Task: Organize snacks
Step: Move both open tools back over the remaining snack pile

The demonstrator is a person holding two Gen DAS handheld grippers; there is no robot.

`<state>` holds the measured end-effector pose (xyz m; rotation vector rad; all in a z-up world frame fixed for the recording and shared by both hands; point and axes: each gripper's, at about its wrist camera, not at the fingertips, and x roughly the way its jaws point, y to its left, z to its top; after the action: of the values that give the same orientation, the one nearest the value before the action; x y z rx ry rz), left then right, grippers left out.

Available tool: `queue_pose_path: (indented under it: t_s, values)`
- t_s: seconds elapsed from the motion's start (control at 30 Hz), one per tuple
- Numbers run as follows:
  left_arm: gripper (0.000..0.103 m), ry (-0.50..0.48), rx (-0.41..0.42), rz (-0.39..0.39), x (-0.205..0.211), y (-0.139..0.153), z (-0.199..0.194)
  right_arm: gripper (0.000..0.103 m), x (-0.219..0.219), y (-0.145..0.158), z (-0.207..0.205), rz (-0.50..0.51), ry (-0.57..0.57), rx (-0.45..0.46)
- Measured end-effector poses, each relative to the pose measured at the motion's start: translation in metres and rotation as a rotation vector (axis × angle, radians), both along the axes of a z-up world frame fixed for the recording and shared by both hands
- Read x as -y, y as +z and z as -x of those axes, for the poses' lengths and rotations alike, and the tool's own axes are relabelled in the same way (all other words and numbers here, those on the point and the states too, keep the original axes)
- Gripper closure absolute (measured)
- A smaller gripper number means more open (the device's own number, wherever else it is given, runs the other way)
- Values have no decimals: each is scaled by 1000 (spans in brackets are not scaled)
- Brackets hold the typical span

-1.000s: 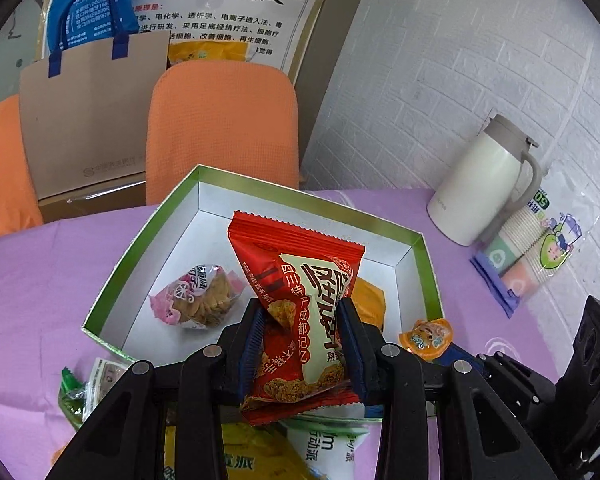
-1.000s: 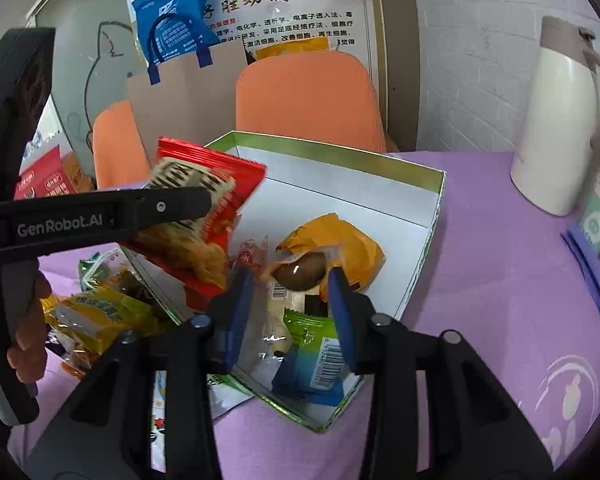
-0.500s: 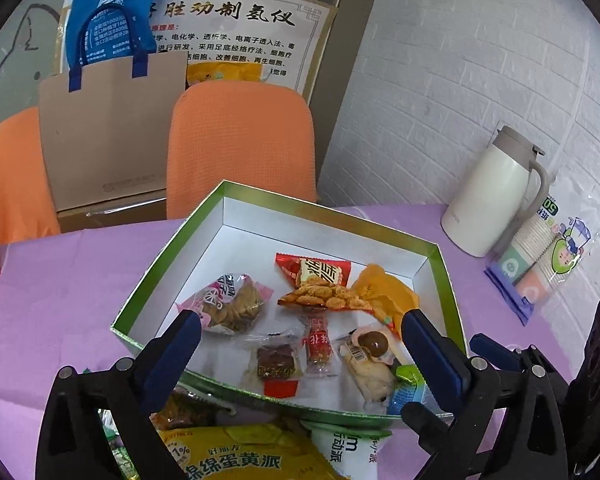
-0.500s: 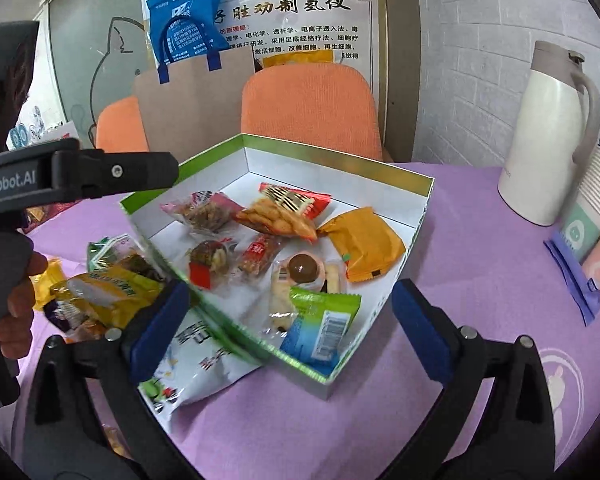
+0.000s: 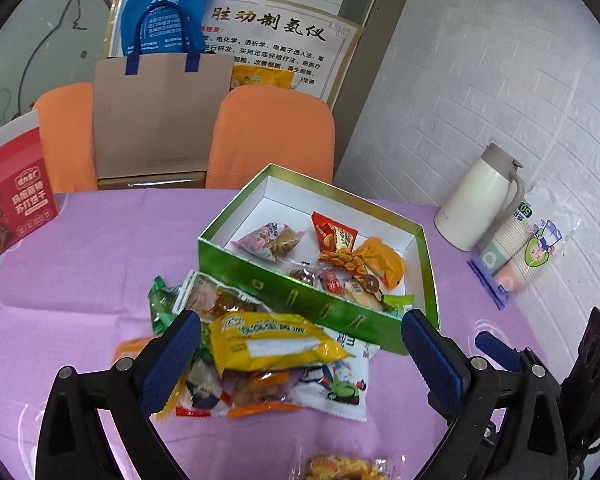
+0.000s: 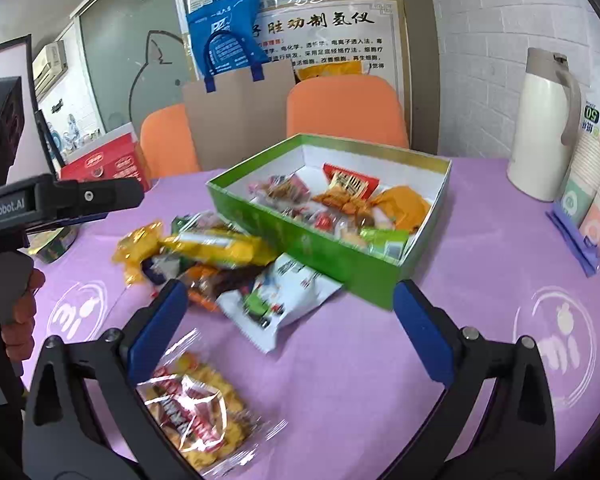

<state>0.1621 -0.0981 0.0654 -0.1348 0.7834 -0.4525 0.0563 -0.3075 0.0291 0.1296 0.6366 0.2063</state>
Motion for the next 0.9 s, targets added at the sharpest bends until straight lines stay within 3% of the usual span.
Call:
queue_pose_path:
  t_s: [0.13, 0.3, 0.4, 0.5, 0.67, 0.83, 0.9]
  values:
    - [1, 50, 18, -27, -24, -12, 28, 1, -13, -15, 14, -24, 21, -37]
    - [1, 83, -52, -14, -51, -46, 46, 1, -25, -33, 19, -20, 23, -97]
    - [2, 77, -86, 1, -56, -60, 45, 1, -28, -35, 22, -17, 25, -106]
    - [4, 36, -62, 1, -49, -61, 44, 1, -29, -35, 24, -5, 12, -108]
    - [26, -65, -29, -49, -17, -62, 29, 1, -22, -38, 27, -21, -12, -123]
    - [33, -60, -65, -132, 11, -84, -1, 1, -13, -39, 30, -22, -30, -129]
    - [44, -70, -91, -138, 17, -94, -9, 1, -11, -40, 30, -30, -34, -134]
